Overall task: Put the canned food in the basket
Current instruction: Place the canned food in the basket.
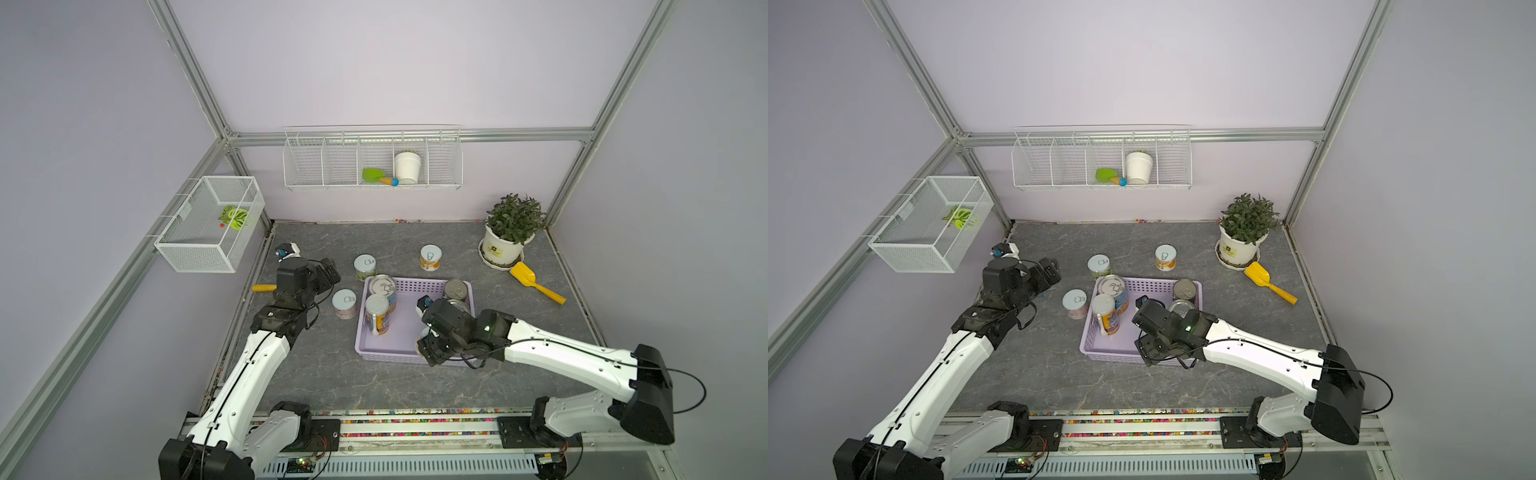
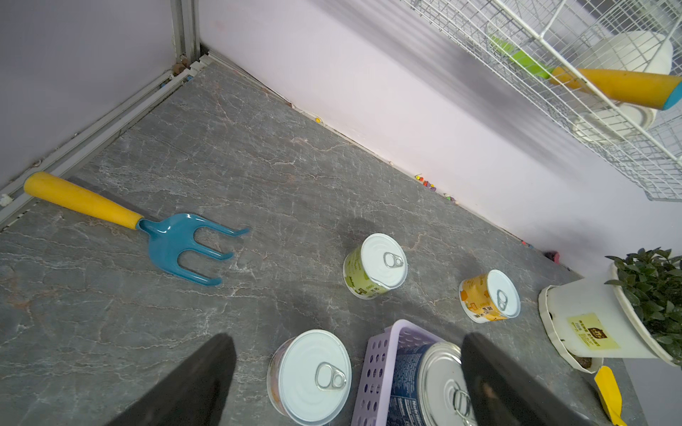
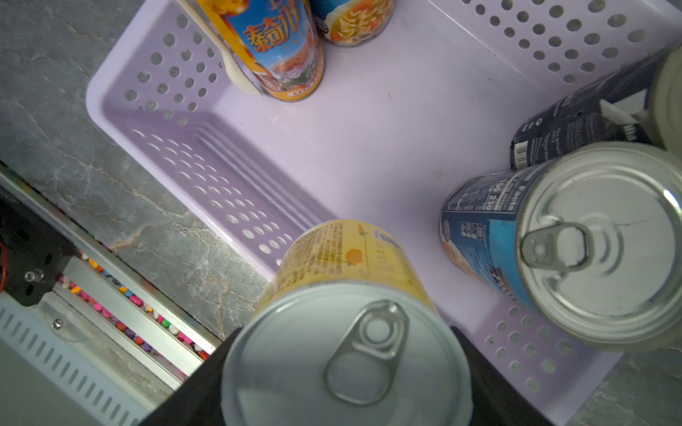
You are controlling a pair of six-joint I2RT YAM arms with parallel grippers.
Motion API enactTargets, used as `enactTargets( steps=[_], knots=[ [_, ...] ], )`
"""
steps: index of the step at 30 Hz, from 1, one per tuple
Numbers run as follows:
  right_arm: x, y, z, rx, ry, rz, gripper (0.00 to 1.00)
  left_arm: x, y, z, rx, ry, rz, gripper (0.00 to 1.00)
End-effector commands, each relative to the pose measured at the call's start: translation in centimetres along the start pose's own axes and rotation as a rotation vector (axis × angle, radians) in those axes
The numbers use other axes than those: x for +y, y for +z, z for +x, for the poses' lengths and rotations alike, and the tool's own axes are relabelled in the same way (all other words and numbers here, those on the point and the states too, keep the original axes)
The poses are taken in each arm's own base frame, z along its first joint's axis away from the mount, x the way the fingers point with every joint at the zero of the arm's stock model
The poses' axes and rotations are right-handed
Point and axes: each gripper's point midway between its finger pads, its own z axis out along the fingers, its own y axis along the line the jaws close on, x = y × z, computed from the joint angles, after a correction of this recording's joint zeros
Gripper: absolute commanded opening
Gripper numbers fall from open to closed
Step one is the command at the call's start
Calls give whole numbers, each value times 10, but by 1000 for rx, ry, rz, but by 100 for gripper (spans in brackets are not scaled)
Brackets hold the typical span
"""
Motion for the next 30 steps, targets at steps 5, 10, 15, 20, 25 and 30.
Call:
enactTargets(
  steps=[5, 10, 15, 20, 25, 30],
  knots=[
    [-21, 20, 11, 57, 34, 114, 27, 3, 3, 0, -2, -6, -9, 100],
    [-28, 30, 22, 94, 49, 131, 28, 4, 4, 0, -1, -7, -11, 100],
    [-40, 35, 29, 108, 71, 170, 27, 4, 7, 2, 5, -6, -13, 100],
    [-38, 22, 6, 15, 65, 160, 25, 3, 9, 4, 15, -5, -9, 100],
    [-35, 12, -23, -87, 51, 160, 24, 2, 8, 3, 13, -6, -2, 99],
    [-34, 25, -25, -54, 46, 187, 23, 2, 8, 3, 13, -5, -3, 99]
  ],
)
